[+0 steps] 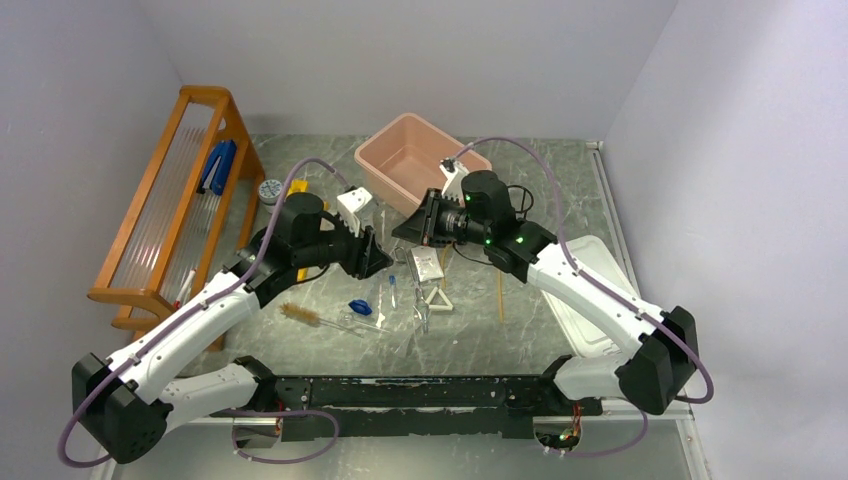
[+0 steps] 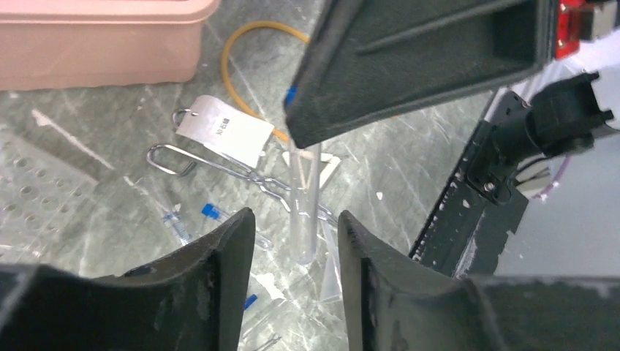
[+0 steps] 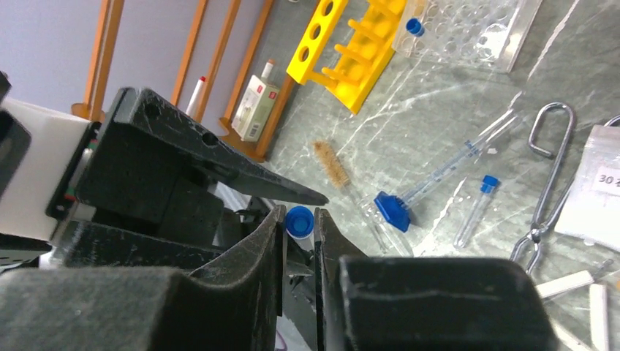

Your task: Organize the chemistry lab equipment

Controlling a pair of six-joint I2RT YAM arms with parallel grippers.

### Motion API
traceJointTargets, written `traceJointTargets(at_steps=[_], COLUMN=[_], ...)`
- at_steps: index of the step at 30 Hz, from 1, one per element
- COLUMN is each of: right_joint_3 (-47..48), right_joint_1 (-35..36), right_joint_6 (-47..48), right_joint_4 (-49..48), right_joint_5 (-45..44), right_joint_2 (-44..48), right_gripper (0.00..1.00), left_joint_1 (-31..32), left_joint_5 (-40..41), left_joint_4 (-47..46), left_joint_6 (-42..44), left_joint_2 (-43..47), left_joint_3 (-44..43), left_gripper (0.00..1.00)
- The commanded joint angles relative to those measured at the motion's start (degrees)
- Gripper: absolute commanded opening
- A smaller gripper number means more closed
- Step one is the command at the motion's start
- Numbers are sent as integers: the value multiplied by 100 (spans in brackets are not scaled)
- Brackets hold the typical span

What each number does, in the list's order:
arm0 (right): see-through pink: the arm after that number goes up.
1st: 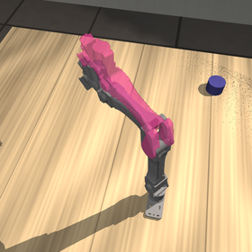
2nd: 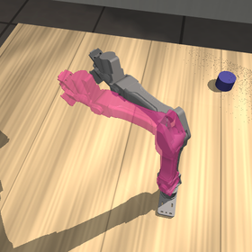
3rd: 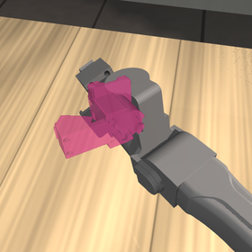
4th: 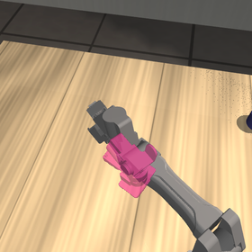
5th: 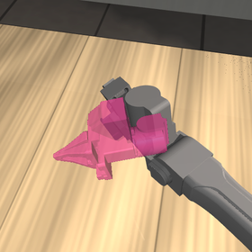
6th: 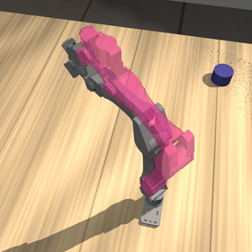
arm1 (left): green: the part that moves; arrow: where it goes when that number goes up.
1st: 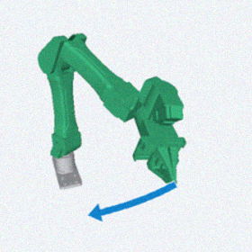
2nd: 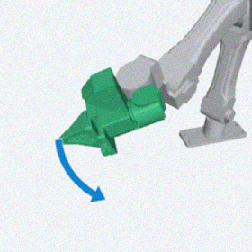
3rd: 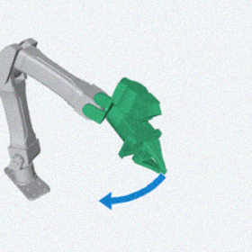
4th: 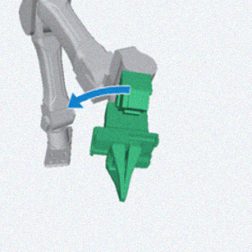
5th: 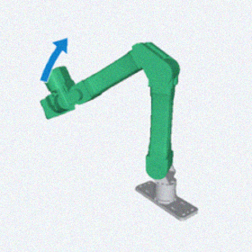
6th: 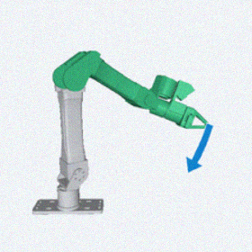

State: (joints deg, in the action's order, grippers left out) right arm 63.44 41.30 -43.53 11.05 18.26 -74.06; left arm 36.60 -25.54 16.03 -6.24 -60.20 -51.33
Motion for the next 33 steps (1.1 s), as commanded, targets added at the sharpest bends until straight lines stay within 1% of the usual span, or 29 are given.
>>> traceJointTargets(at_steps=[1,3,7,9,11,13,17,21,27,31,33], right_joint_3=[206,303,477,594,633,621,556,646,1137,1219,1194], right_joint_1=[-43,-16,161,298,460,597,625,634,643,641,643], right_joint_6=[562,851,1637,2096,2600,3027,3573,4078,4595,4811,4917], right_joint_4=[-81,-173,-723,-954,-1296,-1644,-2404,-2906,-2990,-3205,-3341], right_joint_5=[-359,-652,-1156,-1418,-1645,-1708,-1484,-1268,-613,-332,-339], right_joint_2=[-91,-190,-463,-711,-928,-1154,-1644,-2237,-3252,-3621,-3737], right_gripper=[13,13,13,13,13,13,13,13,13,13,13], left_joint_1=[23,23,23,23,23,23,23,23,23,23,22], left_joint_5=[1295,2168,3793,4403,4721,4832,4892,4728,4886,4938,4951], left_joint_4=[197,503,1183,1550,1840,2012,2298,2406,2485,2650,2651], left_joint_6=[-371,-562,-882,-993,-1017,-1007,-1130,-1223,-1281,-1251,-1249], left_joint_2=[127,248,590,755,887,992,1029,1033,897,717,676], left_joint_3=[-370,-574,-1075,-1396,-1700,-1979,-2309,-2365,-2326,-2535,-2546], left_gripper=[61,66,69,69,70,71,71,72,74,74,75])
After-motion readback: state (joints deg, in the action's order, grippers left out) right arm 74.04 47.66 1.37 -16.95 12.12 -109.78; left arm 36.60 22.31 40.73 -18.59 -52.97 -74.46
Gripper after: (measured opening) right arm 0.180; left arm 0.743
